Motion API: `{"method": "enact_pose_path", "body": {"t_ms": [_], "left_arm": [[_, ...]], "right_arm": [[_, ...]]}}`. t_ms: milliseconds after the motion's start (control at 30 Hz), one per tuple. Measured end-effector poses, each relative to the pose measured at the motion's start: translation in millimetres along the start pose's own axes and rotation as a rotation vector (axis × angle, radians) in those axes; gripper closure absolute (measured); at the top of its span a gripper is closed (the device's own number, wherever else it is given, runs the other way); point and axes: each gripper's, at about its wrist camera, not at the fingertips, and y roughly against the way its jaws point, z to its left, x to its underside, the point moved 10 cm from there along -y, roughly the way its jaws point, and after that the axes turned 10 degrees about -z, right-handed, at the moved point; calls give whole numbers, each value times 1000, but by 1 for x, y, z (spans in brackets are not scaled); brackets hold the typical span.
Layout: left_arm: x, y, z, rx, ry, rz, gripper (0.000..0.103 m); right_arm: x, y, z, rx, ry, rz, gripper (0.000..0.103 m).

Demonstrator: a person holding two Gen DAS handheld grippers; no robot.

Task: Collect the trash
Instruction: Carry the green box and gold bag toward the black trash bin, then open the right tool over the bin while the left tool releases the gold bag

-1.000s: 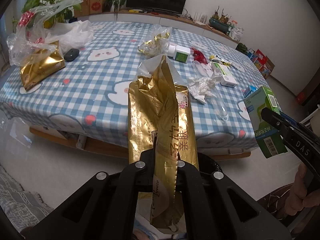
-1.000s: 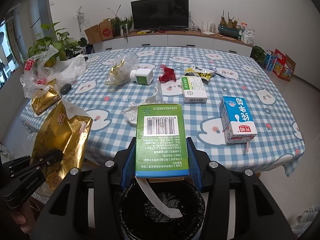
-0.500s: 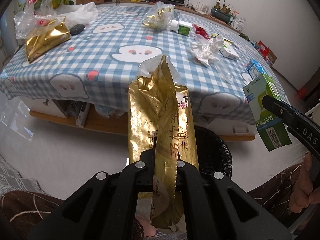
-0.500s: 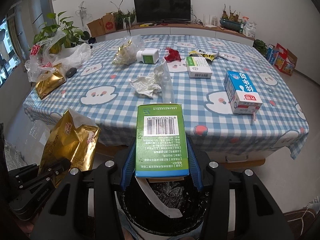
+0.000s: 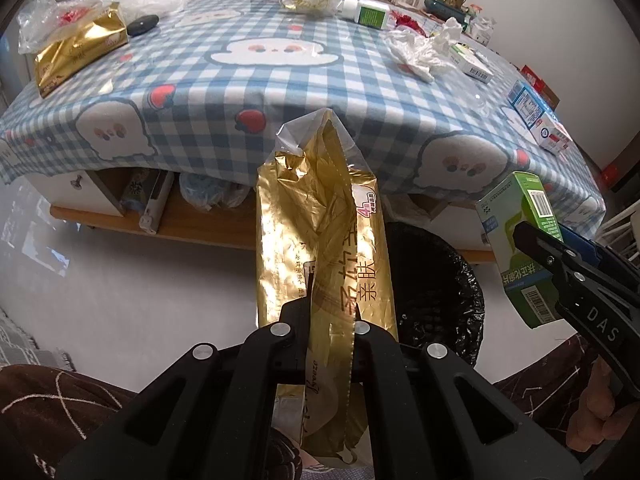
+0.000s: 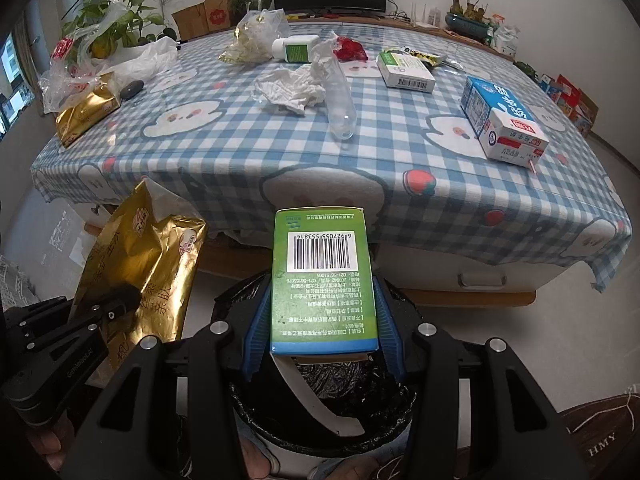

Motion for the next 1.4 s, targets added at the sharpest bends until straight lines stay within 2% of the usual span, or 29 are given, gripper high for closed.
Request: {"method": "enact_pose_path", "body": {"t_ms": [233, 600, 967, 1167, 1267, 1400], "left_arm": [[5, -15, 4, -15, -7, 16, 103], [16, -47, 6, -24, -4, 86, 103], [19, -54, -1, -14, -8, 107, 103], [20, -61, -3, -10, -13, 121, 103], [19, -66, -8, -2, -20, 120, 103], [17, -72, -28, 16, -43, 120, 103]], "right_arm": [[17, -24, -4, 0, -11, 39, 58], [38, -67, -3, -23, -28, 103, 58], [45, -85, -2, -28, -36, 125, 57], [44, -81, -10, -30, -45, 115, 35], [43, -73, -23, -18, -42, 107, 23], [41, -61, -49, 21, -41, 99, 13]]}}
